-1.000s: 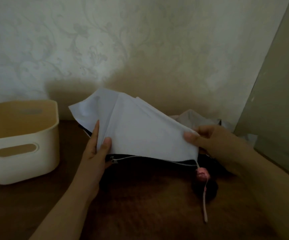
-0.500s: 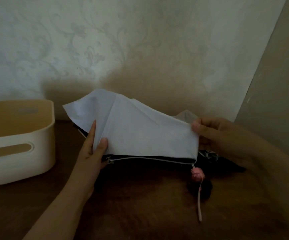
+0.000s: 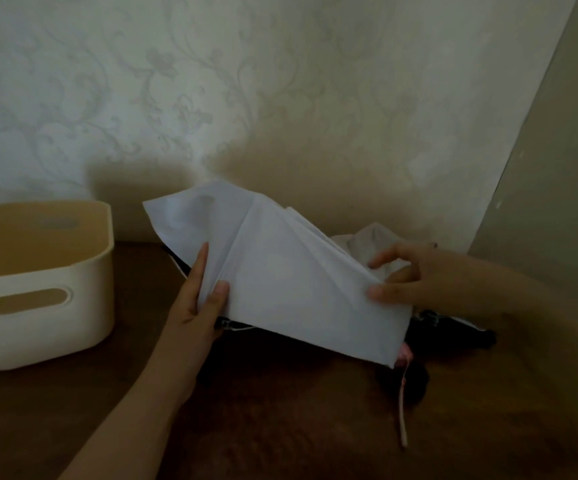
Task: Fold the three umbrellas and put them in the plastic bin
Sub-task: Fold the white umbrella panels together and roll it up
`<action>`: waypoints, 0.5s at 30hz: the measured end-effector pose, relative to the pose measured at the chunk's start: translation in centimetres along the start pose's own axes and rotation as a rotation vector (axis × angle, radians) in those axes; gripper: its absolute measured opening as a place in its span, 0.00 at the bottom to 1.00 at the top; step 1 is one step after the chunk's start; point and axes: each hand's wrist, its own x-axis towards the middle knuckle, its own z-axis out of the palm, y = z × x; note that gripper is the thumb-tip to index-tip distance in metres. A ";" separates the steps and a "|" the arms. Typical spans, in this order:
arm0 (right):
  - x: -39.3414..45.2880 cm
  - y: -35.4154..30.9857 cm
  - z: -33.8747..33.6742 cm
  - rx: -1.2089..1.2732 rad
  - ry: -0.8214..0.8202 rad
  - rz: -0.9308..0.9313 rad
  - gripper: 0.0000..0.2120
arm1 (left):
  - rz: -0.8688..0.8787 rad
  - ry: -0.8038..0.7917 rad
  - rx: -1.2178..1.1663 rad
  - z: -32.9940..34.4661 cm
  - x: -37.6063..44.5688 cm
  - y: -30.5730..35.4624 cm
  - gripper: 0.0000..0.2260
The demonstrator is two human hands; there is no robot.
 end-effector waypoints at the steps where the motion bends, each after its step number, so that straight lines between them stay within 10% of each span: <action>1: 0.5 -0.4 0.3 -0.042 -0.027 0.029 0.33 | 0.002 -0.004 0.008 0.0 0.0 0.1 0.23; 4: 1.4 -1.4 1.3 -0.053 -0.045 0.006 0.40 | -0.008 0.000 -0.006 0.1 0.0 0.2 0.21; 9: 1.7 -1.6 -0.1 0.187 -0.049 -0.143 0.02 | -0.056 -0.012 -0.045 0.1 0.1 0.0 0.21; 15: 3.5 -3.2 0.5 0.180 -0.219 -0.050 0.23 | -0.026 -0.103 0.128 0.2 0.3 -0.4 0.19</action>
